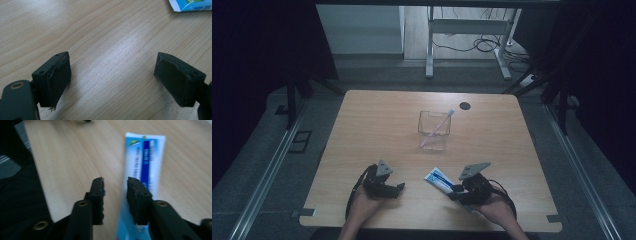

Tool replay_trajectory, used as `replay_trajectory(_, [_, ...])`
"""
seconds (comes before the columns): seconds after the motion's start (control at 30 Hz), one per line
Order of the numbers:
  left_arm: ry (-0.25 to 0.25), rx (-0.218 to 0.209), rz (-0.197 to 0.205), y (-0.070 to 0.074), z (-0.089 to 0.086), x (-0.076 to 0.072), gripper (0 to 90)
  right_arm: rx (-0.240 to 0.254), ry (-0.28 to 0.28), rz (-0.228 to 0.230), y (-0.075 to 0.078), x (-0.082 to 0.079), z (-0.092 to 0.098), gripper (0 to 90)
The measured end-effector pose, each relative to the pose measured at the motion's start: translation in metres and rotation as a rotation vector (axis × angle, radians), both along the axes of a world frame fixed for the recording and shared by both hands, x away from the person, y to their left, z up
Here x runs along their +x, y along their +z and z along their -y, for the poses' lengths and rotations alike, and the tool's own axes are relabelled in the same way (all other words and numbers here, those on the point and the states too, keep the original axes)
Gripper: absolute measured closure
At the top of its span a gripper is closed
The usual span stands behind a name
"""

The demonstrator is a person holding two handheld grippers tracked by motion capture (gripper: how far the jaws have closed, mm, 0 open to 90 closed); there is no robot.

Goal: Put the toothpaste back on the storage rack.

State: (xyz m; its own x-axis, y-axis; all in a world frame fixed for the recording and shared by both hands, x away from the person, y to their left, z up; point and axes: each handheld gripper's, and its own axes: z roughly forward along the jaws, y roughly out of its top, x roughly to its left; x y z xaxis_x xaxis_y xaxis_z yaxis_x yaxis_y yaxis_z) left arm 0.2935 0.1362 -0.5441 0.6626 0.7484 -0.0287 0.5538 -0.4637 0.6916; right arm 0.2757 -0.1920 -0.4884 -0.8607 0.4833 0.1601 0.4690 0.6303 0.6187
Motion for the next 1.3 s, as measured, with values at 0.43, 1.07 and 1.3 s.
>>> replay_trajectory(0.43, [0.000,0.000,0.000,0.000,0.000,0.000,14.2,-0.100,0.015,-0.063,-0.015,0.000,-0.008,85.4])
replay_trajectory(1.07, [0.001,0.000,0.000,0.000,0.000,0.000,14.3,-0.089,-0.069,-0.023,-0.016,0.025,-0.001,86.4])
replay_trajectory(1.3, [0.001,-0.001,0.000,0.000,0.000,0.000,14.3,-0.110,-0.092,0.001,-0.016,0.033,0.002,86.2])
